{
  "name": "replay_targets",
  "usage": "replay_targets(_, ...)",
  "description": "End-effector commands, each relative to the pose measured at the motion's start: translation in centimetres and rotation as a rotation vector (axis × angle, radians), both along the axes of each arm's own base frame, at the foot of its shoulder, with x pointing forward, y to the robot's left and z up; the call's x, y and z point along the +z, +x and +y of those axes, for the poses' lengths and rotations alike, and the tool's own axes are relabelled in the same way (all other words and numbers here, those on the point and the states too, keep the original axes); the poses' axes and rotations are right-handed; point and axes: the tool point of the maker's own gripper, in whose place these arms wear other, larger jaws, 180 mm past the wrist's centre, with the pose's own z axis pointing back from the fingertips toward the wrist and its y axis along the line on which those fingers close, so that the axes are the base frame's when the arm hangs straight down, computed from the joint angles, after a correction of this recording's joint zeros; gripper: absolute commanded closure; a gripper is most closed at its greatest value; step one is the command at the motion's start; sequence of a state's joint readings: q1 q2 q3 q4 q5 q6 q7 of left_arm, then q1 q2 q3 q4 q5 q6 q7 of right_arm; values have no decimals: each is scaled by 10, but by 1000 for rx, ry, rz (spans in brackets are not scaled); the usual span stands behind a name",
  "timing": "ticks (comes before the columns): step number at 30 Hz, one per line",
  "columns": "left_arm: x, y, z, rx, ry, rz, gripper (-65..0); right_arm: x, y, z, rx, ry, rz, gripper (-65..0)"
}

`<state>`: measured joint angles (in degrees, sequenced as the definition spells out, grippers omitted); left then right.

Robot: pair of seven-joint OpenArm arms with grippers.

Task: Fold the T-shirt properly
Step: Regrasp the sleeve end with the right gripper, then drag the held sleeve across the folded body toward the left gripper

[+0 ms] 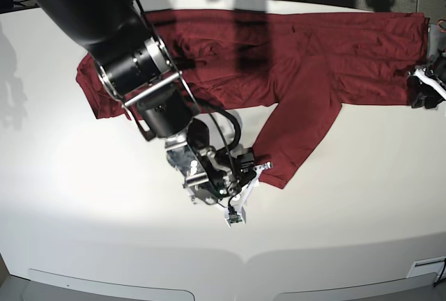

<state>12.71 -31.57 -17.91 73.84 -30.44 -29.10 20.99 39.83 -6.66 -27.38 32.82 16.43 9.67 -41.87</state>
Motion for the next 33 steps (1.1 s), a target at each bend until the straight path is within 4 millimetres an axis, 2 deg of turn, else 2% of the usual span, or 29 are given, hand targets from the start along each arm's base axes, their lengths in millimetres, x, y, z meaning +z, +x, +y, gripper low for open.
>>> replay_targets(1, 18, 11, 7, -6, 16, -55, -241, 4, 1, 4, 5, 14, 2, -286)
replay_targets(6, 18, 11, 7, -6, 16, -55, -241, -7, -13, 12, 48, 46, 14, -270)
replay_targets(10, 18, 11, 7, -6, 16, -55, -241, -2, -9, 16, 36, 80, 3, -159)
replay_targets(14, 18, 11, 7, -6, 16, -55, -241, 0, -7, 20, 25, 107, -11, 0)
replay_targets(19, 18, 11, 7, -6, 16, -55, -241, 3, 0, 21, 22, 115, -53, 0)
replay_targets(22, 18, 11, 7, -6, 16, -55, -241, 14, 13, 24, 17, 133, -103, 0)
replay_targets(26, 18, 11, 7, -6, 16, -55, -241, 42, 34, 29, 35, 135, -150, 0)
replay_targets(29, 18, 11, 7, -6, 16, -56, -241, 69, 45, 48, 60, 166, -183, 0)
replay_targets(31, 18, 11, 7, -6, 16, -56, -241, 81, 52, 51, 67, 169, -207, 0)
replay_targets(32, 18, 11, 6, -5, 13, -58, -241, 86, 54, 55, 71, 187, -214, 0)
replay_targets(33, 18, 11, 6, -5, 8, -63, -241, 92, 49, 67, 89, 252, -198, 0)
